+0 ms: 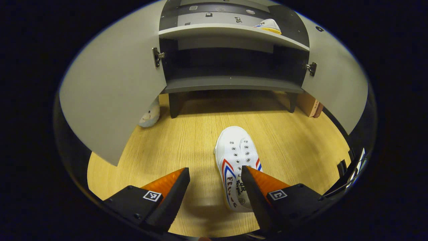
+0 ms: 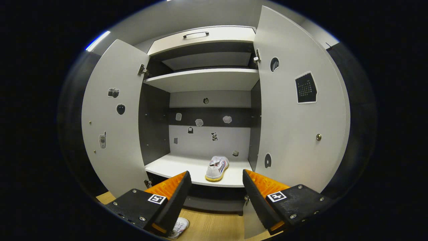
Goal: Grab one shoe with the right hand and put it into the shoe cabinet, grab the other shoe with the left hand and put it into the shoe cabinet; then close the right door with the right hand and the left door with the left hand.
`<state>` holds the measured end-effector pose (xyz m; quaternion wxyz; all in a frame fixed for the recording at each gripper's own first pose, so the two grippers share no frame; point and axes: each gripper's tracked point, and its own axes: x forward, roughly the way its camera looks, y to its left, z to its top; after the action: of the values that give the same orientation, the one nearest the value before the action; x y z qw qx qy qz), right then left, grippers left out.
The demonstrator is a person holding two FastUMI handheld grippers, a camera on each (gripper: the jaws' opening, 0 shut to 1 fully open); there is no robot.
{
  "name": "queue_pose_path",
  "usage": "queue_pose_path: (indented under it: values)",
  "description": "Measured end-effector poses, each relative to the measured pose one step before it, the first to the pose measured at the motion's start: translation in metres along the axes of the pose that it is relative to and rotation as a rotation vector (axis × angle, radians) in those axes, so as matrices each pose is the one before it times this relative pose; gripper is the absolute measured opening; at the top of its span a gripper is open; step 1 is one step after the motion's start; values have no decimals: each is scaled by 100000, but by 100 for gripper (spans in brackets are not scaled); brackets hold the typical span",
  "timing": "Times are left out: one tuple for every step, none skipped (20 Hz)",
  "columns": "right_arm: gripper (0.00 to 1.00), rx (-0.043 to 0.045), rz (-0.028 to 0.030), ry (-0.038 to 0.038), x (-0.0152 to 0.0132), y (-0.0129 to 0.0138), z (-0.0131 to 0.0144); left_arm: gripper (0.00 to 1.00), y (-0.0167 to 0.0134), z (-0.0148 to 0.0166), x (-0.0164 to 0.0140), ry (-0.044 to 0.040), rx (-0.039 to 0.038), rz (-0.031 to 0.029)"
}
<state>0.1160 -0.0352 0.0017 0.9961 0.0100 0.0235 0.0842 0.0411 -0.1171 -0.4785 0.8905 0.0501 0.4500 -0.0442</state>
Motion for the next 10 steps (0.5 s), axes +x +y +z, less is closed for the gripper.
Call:
queue_pose_path:
  values:
    - [94,337,-457,80,-127,-179,-54,100,-302,-633,585,2977,-1256,-1624]
    - [94,8,-344,66,-96,-211,-87,100,-259,-52,423,1238,-1070,-1310]
    - [94,-177,-462,214,-41,-188,-38,100,-4,-31,342,1126,378,-824]
    - [94,-319,-471,75,-105,-252,-63,100,-35,-86,376,945,1150,-130]
    - [94,-276,-312,144,-14,-105,-67,100,-97,-182,255,1341,824,-304]
    - [94,-7,-218,392,32,-120,-142,100,-35,-341,257,2192,285,-36]
    - [94,41,-49,419,-85,-80,-187,100,2,-303,413,1665,-44,-23]
    - [94,-3,-366,354,-31,-123,-114,100,56,-250,218,1468,-27,50]
    - [94,-325,-721,150,150,-147,-155,99,10,-380,228,1773,80,-248]
    - [94,-283,-584,-166,148,-177,-87,100,-23,-260,142,1053,-254,-107]
